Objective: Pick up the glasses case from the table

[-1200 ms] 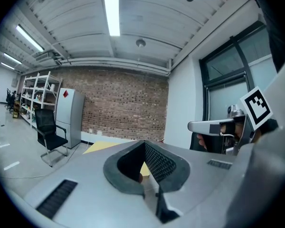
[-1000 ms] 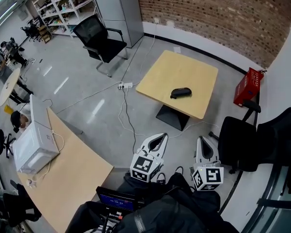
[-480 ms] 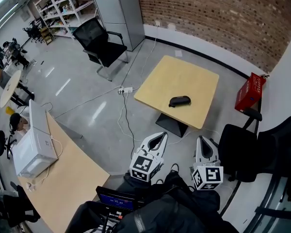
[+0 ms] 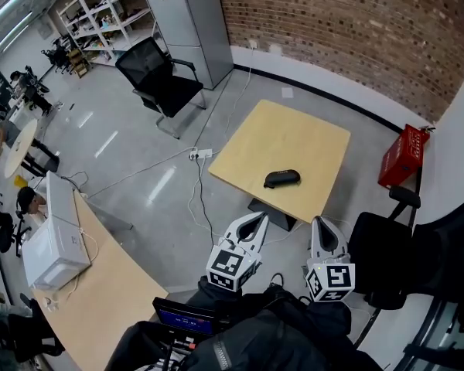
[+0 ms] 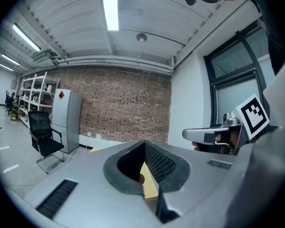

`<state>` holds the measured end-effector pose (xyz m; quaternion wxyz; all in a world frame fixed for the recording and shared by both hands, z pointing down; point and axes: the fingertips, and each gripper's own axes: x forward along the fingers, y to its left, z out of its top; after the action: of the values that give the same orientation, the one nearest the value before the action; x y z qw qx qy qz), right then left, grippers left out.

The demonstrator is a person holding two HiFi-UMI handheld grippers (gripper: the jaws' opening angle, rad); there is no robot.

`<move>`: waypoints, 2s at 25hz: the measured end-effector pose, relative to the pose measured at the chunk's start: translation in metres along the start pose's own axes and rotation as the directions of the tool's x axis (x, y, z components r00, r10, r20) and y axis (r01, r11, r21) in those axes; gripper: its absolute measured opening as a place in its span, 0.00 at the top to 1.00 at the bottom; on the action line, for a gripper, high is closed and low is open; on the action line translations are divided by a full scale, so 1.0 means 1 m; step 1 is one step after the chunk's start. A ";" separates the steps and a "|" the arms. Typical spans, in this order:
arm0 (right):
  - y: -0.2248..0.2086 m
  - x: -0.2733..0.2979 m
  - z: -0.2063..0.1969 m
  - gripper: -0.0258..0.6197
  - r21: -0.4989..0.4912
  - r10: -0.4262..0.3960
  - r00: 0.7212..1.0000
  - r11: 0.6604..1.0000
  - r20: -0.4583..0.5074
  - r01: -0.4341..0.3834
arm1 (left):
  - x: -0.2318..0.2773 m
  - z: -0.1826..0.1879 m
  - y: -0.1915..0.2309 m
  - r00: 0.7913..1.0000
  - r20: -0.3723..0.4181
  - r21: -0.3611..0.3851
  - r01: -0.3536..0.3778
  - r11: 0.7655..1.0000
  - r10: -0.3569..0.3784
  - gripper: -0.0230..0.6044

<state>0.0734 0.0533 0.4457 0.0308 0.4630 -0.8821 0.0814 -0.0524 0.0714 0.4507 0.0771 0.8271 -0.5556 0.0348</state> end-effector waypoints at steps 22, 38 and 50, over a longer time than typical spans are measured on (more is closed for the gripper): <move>-0.070 0.053 -0.017 0.96 0.031 0.086 0.994 0.996 -0.065 -0.085 | 0.085 -0.004 -0.003 0.998 -0.049 -0.028 -0.036 0.999 0.035 0.96; -0.076 0.074 -0.017 0.96 0.025 0.066 0.994 0.998 -0.085 -0.064 | 0.106 -0.002 0.014 0.998 -0.063 -0.063 -0.009 0.998 0.005 0.96; -0.073 0.141 -0.014 0.96 0.018 0.034 0.992 0.999 -0.119 -0.032 | 0.148 -0.004 0.077 0.995 -0.091 -0.090 0.039 0.995 -0.048 0.96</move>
<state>0.0526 -0.0998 0.4862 0.0784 0.4431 -0.8854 0.1165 -0.0667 -0.0918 0.4823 0.1400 0.8323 -0.5343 0.0470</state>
